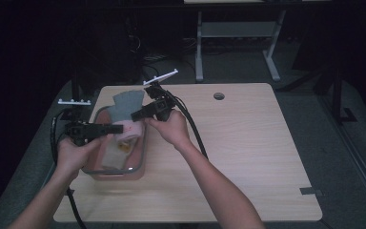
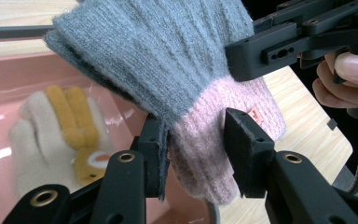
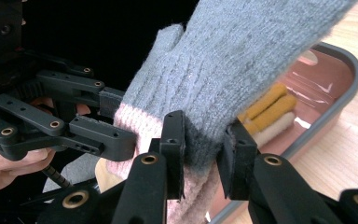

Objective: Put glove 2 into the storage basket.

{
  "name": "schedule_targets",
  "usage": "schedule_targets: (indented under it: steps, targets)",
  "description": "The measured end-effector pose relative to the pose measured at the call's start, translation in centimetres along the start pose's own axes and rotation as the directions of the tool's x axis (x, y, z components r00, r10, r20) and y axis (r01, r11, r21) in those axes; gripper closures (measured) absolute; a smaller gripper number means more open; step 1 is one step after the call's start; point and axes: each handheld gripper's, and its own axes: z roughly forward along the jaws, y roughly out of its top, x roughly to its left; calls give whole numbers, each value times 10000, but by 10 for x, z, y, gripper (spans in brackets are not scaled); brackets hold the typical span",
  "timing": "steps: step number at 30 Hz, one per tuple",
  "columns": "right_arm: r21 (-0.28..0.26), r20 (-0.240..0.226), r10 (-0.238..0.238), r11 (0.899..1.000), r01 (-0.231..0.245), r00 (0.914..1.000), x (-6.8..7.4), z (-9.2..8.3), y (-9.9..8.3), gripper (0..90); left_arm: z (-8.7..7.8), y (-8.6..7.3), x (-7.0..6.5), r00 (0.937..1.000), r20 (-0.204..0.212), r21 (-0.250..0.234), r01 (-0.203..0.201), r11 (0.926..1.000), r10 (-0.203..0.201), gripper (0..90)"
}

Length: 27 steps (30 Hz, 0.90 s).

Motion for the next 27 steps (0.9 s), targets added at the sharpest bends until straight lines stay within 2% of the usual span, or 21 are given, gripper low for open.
schedule_targets:
  steps: [5, 9, 13, 18, 22, 27]
  targets:
    - [27, -141, -62, 10000, 63, 9999, 3, 7, 1, 736, -6, -1, 5, 10000, -56, 79, 67, 9999, -66, 607]
    - [76, -220, -53, 10000, 54, 9997, 7, 12, 4, 736, -12, -4, 8, 9996, -93, -69, 267, 9996, -268, 607]
    - [42, -226, -224, 9997, 225, 9995, 12, 17, 7, 735, -17, -3, 9, 9994, -312, 16, 144, 9999, -144, 607]
    - [29, -392, -105, 9999, 107, 9992, 13, 21, 8, 736, -22, -3, 10, 9990, -448, 38, 57, 10000, -55, 606]
    - [74, -484, -92, 9999, 96, 9988, 13, 26, 8, 735, -24, -5, 11, 9975, -665, 126, -213, 9997, 221, 602]
    - [115, -555, -19, 9999, 26, 9985, 15, 36, 7, 735, -28, -9, 18, 9975, -693, 214, -95, 9997, 110, 603]
